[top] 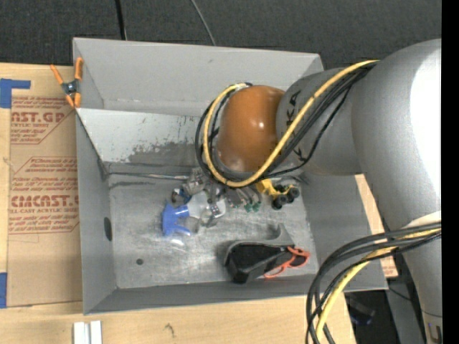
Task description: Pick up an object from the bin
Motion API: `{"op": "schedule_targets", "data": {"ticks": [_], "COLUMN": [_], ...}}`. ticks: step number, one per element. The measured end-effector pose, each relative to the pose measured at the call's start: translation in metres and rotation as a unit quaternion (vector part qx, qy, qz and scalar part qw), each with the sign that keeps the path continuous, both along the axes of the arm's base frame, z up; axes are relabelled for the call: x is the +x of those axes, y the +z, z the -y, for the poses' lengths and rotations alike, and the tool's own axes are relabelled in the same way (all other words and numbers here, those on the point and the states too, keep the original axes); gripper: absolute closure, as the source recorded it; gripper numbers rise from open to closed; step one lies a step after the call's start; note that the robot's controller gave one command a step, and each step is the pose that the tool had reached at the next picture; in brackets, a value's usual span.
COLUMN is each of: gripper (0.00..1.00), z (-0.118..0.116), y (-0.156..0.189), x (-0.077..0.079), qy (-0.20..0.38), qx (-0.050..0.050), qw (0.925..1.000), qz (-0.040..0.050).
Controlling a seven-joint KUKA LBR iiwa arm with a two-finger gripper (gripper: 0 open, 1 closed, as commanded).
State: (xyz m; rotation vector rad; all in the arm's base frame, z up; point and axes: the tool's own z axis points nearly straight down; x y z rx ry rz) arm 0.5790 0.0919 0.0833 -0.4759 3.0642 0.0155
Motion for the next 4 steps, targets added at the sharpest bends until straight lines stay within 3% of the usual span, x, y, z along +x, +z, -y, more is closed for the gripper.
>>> {"op": "schedule_targets", "data": {"ticks": [1,2,3,4], "gripper": [1.0,1.0,1.0,1.0], "z": [0.005,0.005,0.015,0.006], "y": [0.03,0.077,0.082,0.08], "x": [-0.004,0.0,-0.011,-0.001], "qy": [0.011,0.013,0.005,0.012], "qx": [-0.007,-0.008,-0.007,-0.008], "qw": [0.9997,0.9997,0.9998,0.9997], "qz": [-0.0189,-0.017,-0.0176,-0.0184]}}
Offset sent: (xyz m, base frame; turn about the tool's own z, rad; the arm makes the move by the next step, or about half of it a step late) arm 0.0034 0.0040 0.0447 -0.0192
